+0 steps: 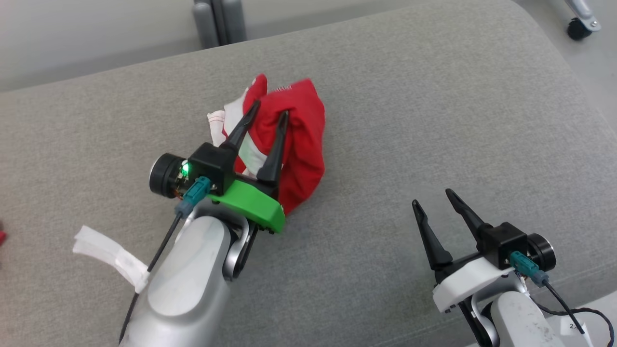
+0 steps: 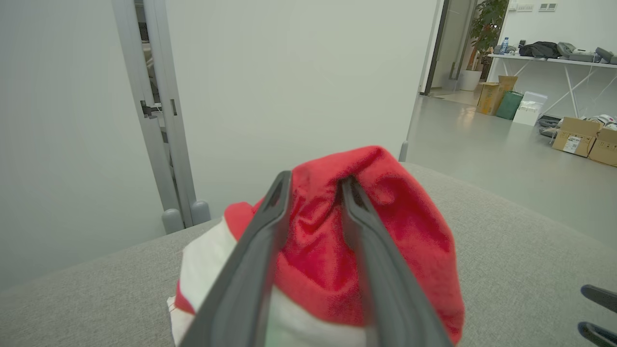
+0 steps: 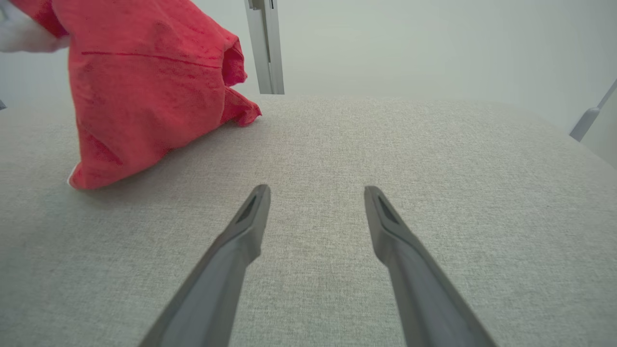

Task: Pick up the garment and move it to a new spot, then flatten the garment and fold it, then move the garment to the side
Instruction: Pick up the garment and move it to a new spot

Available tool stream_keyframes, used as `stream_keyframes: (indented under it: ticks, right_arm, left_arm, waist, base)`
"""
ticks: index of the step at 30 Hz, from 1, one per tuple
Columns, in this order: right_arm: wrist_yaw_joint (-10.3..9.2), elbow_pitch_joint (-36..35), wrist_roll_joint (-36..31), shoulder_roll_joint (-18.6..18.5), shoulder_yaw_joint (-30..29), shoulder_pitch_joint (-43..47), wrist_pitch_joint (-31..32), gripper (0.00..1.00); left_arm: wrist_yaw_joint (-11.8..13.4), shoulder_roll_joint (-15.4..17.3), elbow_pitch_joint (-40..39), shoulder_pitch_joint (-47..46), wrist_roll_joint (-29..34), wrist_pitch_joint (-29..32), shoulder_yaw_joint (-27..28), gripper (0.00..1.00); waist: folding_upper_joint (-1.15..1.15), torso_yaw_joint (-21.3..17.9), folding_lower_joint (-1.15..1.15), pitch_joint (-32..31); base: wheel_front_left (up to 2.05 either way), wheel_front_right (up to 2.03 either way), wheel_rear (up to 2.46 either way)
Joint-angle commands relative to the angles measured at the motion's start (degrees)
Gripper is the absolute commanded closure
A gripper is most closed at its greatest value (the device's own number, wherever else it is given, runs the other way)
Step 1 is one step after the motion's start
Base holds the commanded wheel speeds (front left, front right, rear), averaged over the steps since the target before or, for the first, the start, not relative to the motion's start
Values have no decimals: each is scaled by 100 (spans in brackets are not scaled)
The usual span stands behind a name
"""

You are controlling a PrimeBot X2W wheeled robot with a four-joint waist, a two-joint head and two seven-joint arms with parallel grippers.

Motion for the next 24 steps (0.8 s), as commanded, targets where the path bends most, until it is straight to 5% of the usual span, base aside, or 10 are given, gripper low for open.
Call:
stream_keyframes:
  ticks: [1,11,18,24]
  right_arm:
    - [-9,-27,35,-12,-37,98,-4,0]
    - [-8,-28,9,-13,-179,257,-4,0]
    - [-8,106,-35,-13,-153,459,-4,0]
    - [-8,186,-56,-12,-162,603,-4,0]
  left_arm:
    - [77,33,12,175,5,2,20,0]
    - [379,33,15,1243,228,3,897,0]
    - [448,30,-279,2359,432,3,1891,0]
    - [368,35,-546,3122,599,3,2148,0]
  waist:
    - [0,-219,0,0]
    - [0,153,0,-295]
    - [0,525,0,-753]
    - [0,707,0,-987]
  base:
    - [0,0,0]
    - [0,0,0]
    - [0,0,0]
    - [0,0,0]
